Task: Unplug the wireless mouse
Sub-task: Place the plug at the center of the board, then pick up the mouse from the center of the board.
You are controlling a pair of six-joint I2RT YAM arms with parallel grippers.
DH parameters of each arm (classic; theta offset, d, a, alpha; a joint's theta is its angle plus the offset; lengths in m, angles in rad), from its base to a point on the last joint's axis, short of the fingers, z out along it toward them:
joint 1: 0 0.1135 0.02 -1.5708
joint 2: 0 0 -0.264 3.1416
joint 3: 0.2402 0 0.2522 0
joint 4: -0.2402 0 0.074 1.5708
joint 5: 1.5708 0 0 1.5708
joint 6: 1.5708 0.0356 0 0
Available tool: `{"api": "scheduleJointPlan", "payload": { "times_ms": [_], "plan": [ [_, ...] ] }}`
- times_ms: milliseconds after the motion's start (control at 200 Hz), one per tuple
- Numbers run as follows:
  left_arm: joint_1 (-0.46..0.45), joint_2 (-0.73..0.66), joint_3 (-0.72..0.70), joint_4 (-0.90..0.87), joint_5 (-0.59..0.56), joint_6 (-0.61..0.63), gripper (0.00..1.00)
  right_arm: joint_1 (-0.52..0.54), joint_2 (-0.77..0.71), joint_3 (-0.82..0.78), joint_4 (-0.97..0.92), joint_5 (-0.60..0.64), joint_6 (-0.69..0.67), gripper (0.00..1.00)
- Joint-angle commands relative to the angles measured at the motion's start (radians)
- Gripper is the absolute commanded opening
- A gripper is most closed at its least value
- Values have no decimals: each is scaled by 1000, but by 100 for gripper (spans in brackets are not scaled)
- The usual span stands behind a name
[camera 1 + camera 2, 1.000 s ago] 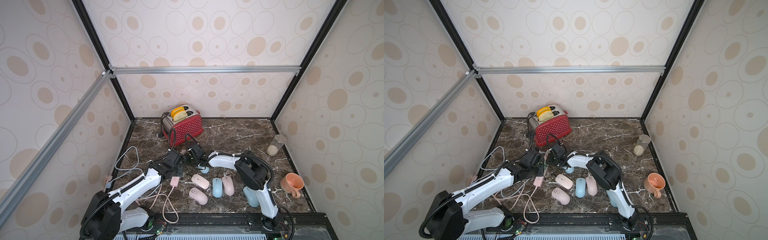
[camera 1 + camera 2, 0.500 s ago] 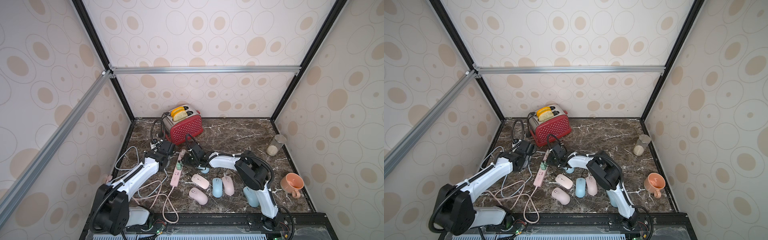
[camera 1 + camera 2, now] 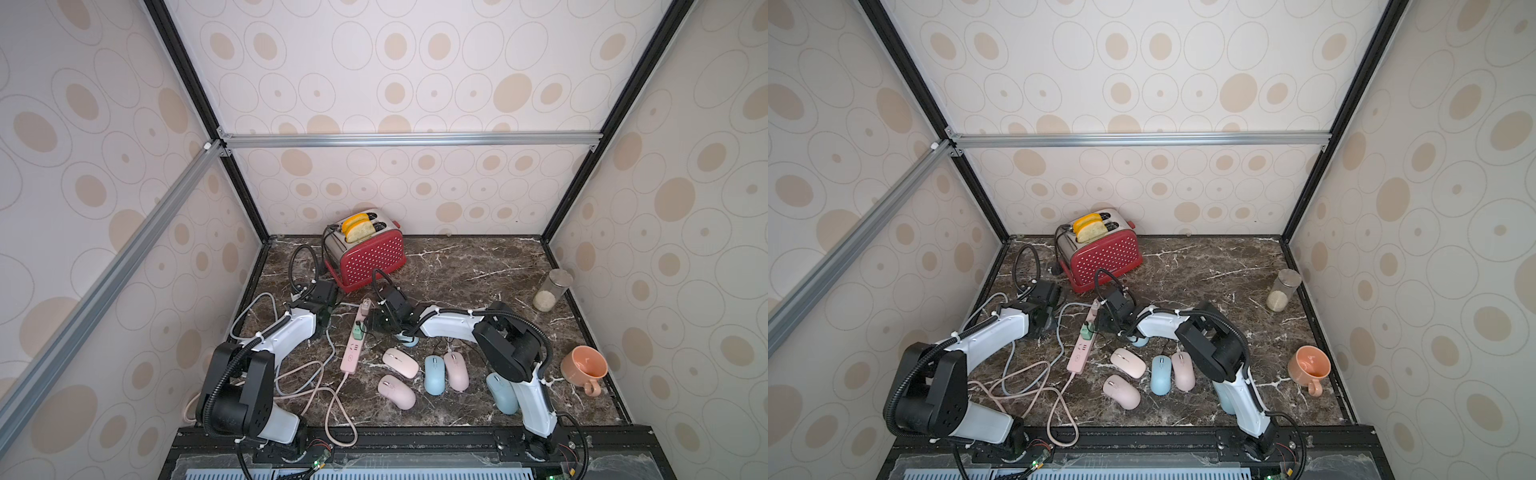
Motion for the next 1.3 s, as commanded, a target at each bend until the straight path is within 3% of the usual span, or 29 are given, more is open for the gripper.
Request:
{"api": "scheduleJointPlan", "payload": {
  "times_ms": [0,431,736,951,1292],
  "plan": [
    [6,-52,4,30,56,-16,83,6,11,-54,-177,53,-53,63],
    [4,-383,-57,88,340,-27,93,6,-172,-92,-159,77,-266,69],
    [-19,-605,-322,329,558,-158,97,21,-307,-174,-253,-63,-493,69],
    [-84,-595,-462,518,585,-235,99,75,-340,-214,-432,-48,-653,70],
    [-102,-631,-488,496,578,-213,99,131,-319,-211,-524,105,-718,74]
  ]
}}
